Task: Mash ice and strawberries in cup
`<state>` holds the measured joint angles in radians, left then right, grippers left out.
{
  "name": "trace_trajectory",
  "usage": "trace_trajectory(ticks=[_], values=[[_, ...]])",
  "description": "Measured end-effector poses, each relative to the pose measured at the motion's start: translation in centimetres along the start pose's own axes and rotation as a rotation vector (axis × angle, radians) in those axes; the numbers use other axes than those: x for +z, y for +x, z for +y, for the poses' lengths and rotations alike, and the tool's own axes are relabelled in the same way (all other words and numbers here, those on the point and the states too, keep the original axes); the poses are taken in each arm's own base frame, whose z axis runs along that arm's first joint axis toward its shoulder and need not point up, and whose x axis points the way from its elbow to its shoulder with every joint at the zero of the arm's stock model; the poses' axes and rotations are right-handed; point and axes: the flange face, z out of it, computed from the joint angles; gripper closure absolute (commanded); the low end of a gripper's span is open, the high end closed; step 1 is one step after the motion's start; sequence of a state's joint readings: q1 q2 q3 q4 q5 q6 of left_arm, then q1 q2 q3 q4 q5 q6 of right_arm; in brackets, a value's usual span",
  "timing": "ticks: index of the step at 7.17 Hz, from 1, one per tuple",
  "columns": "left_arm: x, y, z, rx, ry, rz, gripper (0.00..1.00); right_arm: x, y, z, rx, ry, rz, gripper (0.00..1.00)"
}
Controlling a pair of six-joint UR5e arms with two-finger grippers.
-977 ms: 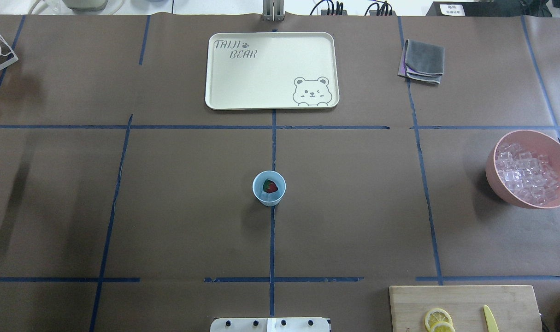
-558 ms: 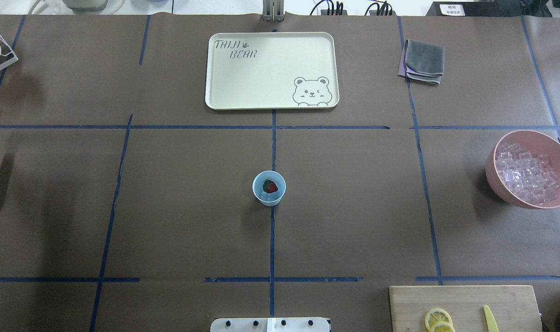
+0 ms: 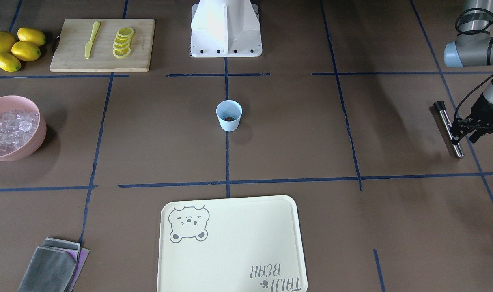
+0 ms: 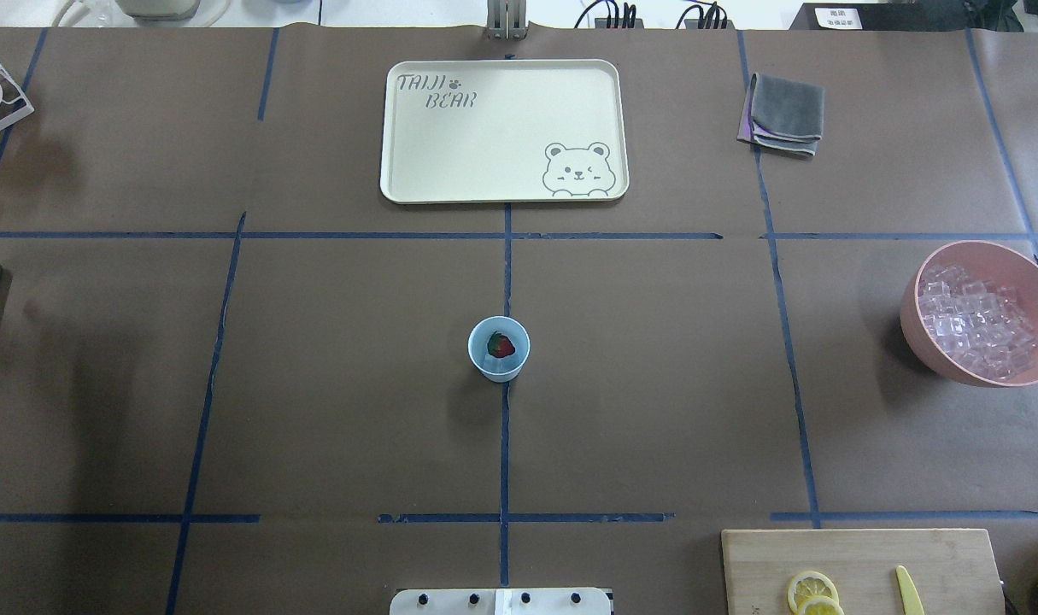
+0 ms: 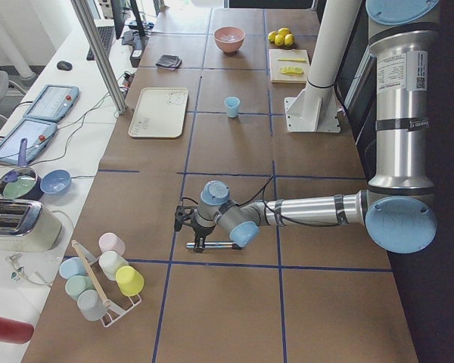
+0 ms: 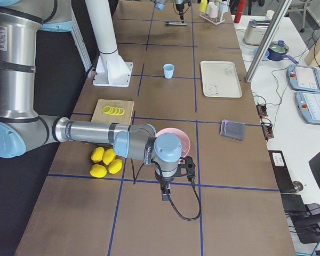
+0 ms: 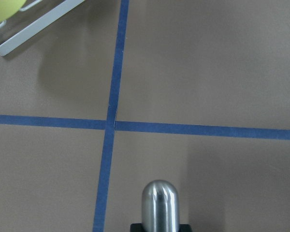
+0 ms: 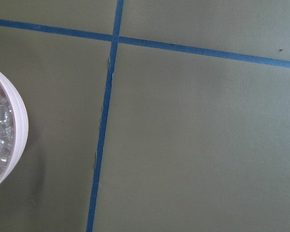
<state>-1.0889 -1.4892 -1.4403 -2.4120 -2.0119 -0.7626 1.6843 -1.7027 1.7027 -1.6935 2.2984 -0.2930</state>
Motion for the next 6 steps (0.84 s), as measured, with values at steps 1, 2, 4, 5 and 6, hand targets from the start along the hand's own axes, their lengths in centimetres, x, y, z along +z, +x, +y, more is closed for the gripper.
trace_trajectory(ticks=[1,2,4,5,6], values=[[0.1,0.3,0.2,0.034,-0.018,0.015,0.00,0.0,0.0,0.0,0.000,0.000,0.000,0.01],[-0.2,0.6,0.4,0.072,-0.049,0.053,0.00,0.0,0.0,0.0,0.000,0.000,0.000,0.01],[-2.3,-2.5,-0.8,0.164,-0.093,0.094,0.00,0.0,0.0,0.0,0.001,0.000,-0.001,0.01],[-4.2,-5.7,-2.1,0.224,-0.106,0.071,0.00,0.0,0.0,0.0,0.001,0.000,-0.001,0.01],[-6.7,-8.5,-3.7,0.272,-0.124,0.037,0.00,0.0,0.0,0.0,0.001,0.001,-0.001,0.01]])
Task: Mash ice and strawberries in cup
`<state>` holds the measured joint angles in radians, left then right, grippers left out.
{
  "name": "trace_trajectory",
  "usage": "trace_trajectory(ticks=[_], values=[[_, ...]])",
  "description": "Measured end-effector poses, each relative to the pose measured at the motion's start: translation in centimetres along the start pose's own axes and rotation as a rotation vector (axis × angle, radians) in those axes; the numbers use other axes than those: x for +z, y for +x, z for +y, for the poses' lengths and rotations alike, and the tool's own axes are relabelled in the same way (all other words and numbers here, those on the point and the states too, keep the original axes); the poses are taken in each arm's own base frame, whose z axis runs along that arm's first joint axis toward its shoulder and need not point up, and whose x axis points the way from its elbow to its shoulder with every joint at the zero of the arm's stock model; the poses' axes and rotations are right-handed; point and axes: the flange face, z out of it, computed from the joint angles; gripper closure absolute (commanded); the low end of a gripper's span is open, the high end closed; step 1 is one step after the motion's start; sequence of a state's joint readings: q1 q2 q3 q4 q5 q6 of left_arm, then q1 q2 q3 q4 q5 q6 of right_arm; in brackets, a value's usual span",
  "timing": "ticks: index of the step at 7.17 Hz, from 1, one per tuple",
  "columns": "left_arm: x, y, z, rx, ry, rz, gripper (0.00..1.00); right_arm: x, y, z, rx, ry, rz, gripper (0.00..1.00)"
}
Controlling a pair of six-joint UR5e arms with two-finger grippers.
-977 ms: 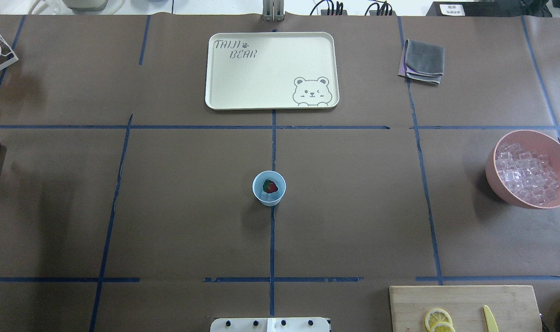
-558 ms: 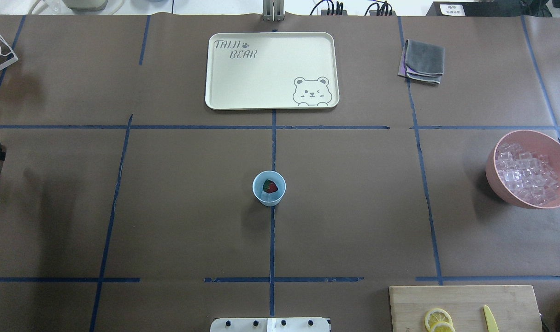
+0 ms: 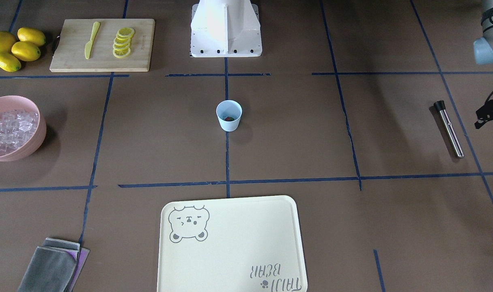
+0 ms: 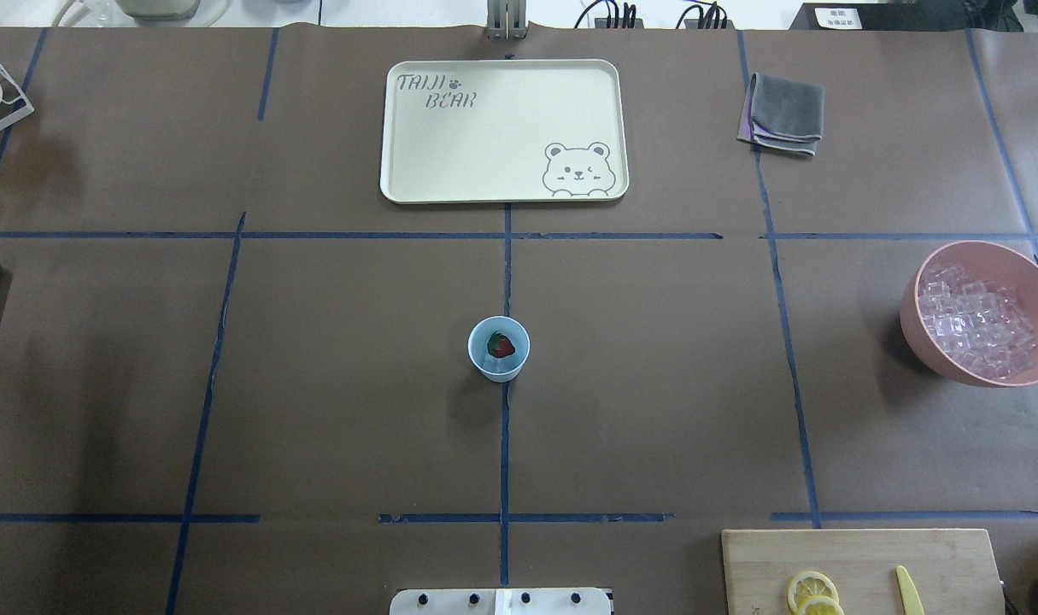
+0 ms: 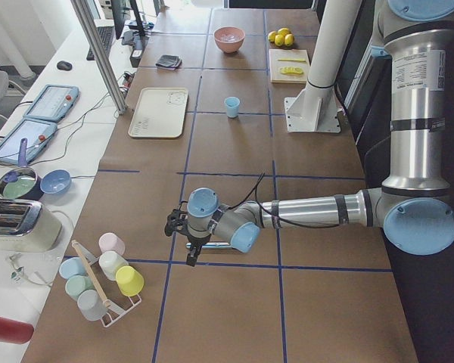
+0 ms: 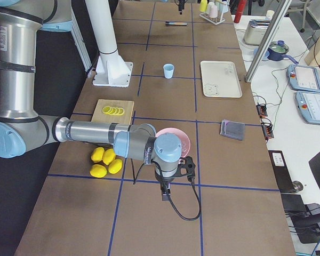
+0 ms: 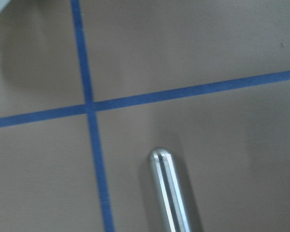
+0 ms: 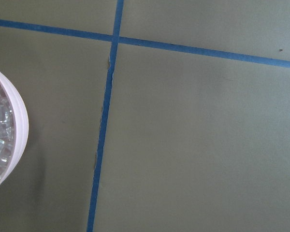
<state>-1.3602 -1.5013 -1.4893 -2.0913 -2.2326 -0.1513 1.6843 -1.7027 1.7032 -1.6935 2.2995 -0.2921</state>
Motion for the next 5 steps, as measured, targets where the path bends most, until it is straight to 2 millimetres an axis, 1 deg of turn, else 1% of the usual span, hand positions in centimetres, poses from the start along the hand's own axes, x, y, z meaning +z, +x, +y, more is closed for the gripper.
trace_trajectory(ticks=[1,2,3,4,5], values=[[-3.4,-1.6,-1.0,0.007,-0.025,-0.023,0.00,0.0,0.0,0.0,0.000,0.000,0.000,0.01],[-6.5,-2.0,-2.0,-0.024,-0.055,-0.031,0.00,0.0,0.0,0.0,-0.001,0.001,0.000,0.01],[-8.3,-1.8,-2.2,-0.060,-0.082,-0.011,0.00,0.0,0.0,0.0,-0.001,0.001,0.000,0.01],[-8.8,-1.7,-1.8,-0.085,-0.095,0.034,0.00,0.0,0.0,0.0,-0.001,0.001,0.000,0.01],[-9.0,-1.7,-1.2,-0.102,-0.100,0.068,0.00,0.0,0.0,0.0,-0.001,0.000,0.000,0.01]])
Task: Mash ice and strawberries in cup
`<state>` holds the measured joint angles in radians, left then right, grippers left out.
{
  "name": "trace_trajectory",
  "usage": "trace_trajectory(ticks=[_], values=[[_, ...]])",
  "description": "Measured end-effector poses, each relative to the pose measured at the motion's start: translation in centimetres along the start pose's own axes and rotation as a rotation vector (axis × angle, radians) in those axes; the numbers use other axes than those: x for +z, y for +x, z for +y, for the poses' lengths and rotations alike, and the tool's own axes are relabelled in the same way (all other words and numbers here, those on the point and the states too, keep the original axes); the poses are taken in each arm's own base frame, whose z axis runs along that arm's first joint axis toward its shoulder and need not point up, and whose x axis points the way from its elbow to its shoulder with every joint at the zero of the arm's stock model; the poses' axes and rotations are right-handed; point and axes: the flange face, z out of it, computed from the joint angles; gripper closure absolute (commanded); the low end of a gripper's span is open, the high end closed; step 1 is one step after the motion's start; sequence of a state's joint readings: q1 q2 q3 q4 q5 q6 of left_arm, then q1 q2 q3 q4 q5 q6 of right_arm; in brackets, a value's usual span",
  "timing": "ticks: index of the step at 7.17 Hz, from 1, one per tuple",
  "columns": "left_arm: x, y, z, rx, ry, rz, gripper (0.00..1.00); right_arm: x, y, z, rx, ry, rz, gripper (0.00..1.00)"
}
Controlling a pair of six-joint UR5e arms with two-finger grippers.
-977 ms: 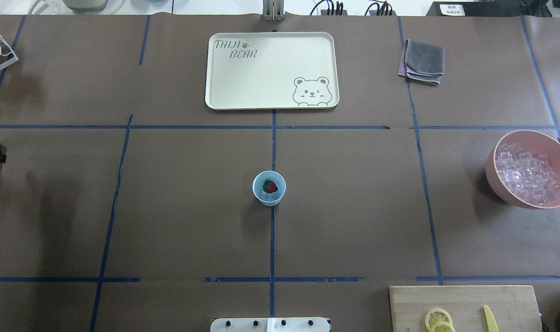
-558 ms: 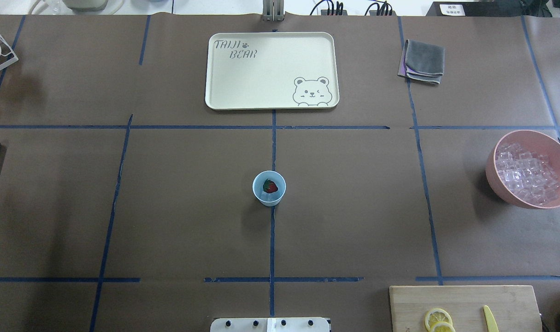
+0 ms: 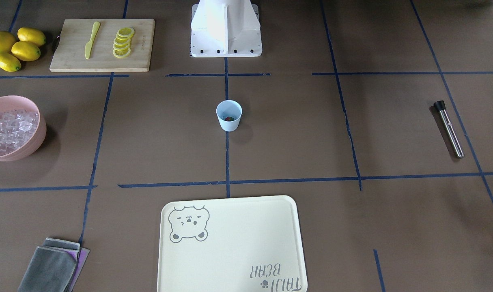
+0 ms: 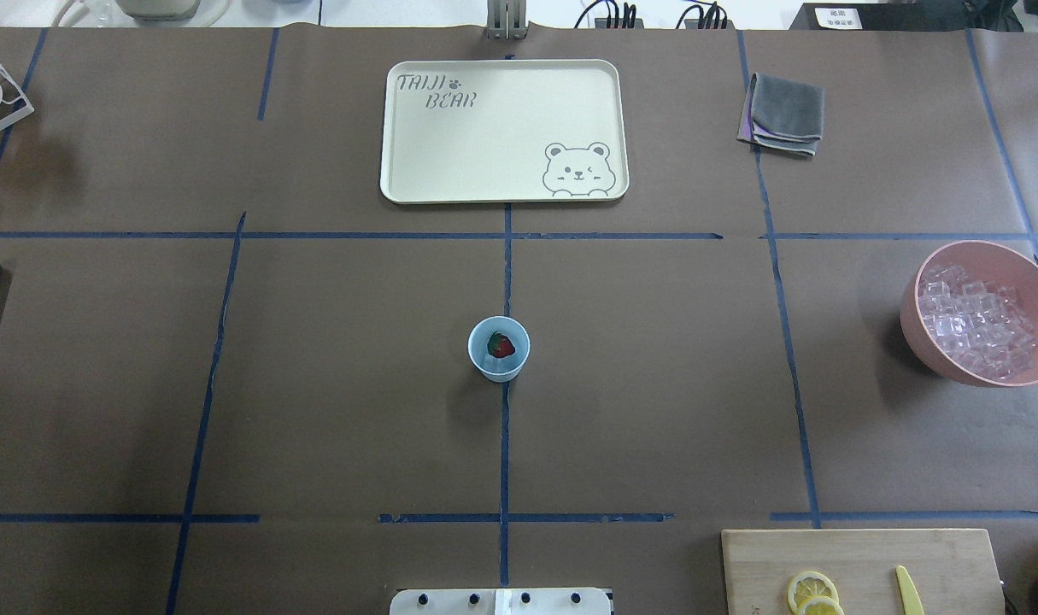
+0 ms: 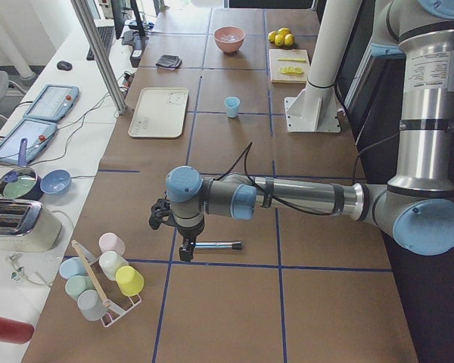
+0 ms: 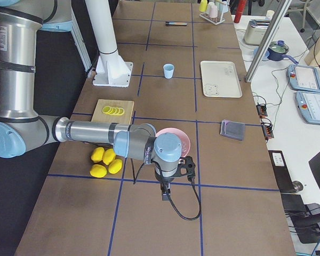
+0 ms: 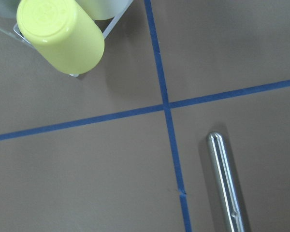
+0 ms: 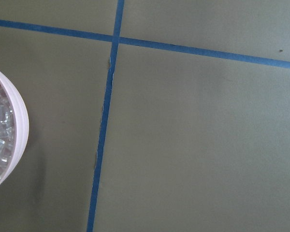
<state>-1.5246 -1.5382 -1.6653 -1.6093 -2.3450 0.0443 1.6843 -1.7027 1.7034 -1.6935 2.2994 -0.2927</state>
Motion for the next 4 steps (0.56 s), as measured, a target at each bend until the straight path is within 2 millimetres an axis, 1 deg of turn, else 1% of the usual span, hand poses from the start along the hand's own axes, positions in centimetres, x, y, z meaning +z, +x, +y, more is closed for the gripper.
trace_trajectory(ticks=[2,4], values=[[0.33,-0.56,1.29,-0.010,0.001,0.019,0.00,-0.01,0.00,0.00,0.001,0.000,0.000,0.01],[0.12,-0.35,1.56,0.004,0.021,0.020,0.00,-0.09,-0.08,-0.03,0.000,0.002,0.001,0.01]])
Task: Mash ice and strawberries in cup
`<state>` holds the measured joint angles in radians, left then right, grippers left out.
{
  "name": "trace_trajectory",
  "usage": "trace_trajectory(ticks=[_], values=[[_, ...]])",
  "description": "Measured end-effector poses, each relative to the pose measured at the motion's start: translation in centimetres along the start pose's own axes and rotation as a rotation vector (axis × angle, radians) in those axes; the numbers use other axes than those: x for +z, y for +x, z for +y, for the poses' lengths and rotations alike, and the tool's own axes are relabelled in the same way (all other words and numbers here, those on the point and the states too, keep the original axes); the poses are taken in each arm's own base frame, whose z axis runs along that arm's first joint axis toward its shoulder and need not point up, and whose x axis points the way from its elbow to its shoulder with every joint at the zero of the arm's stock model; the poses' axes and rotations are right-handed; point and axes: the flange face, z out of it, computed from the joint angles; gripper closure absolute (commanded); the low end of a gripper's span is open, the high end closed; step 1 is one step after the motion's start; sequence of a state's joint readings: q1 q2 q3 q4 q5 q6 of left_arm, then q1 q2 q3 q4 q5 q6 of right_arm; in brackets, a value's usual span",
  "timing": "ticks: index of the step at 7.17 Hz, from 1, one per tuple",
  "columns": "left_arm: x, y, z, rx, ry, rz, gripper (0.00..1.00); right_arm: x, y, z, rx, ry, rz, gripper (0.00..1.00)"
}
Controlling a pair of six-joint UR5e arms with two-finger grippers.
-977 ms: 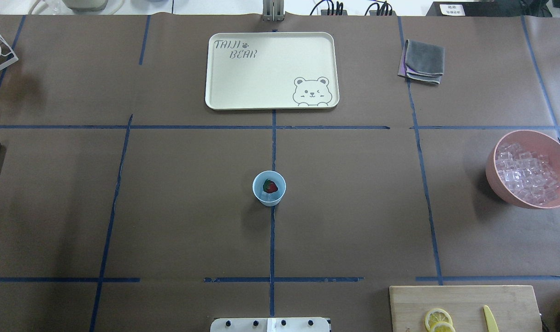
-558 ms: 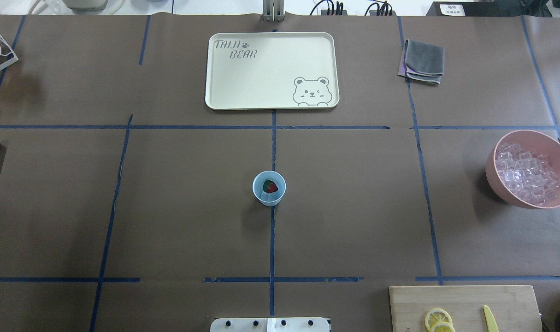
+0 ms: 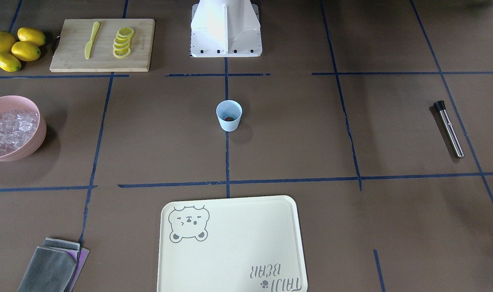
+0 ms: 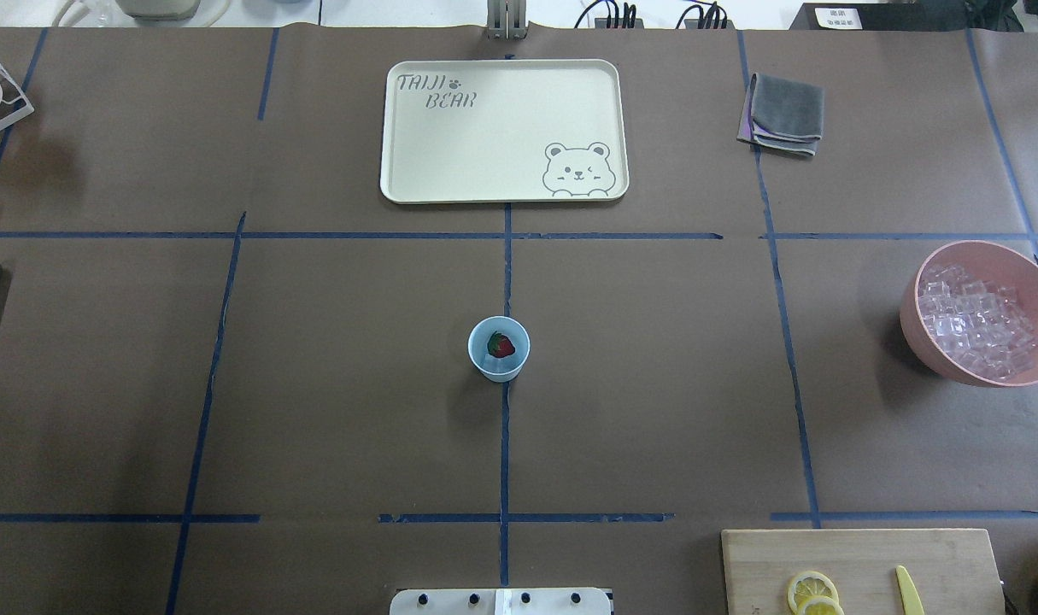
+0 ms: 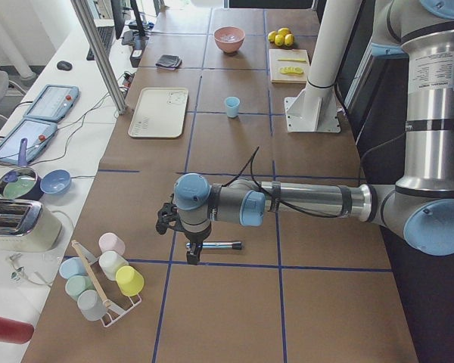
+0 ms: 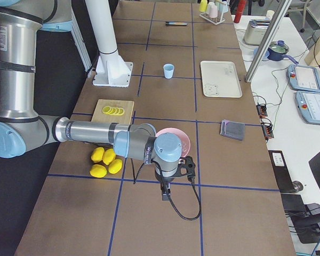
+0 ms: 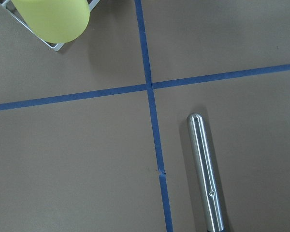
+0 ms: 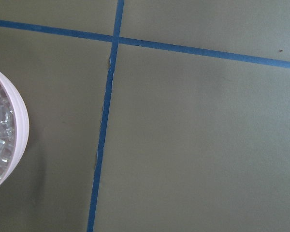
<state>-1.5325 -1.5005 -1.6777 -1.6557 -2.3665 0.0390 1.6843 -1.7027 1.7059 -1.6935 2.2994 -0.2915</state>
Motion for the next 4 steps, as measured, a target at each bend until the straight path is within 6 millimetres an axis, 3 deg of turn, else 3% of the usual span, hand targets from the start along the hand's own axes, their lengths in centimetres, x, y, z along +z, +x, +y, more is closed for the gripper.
trace_trajectory(ticks=[4], values=[[0.2,-0.2,1.9,-0.006,-0.008,-0.005,0.00,-0.1,-0.1,0.0,-0.002,0.003,0.001,0.01]])
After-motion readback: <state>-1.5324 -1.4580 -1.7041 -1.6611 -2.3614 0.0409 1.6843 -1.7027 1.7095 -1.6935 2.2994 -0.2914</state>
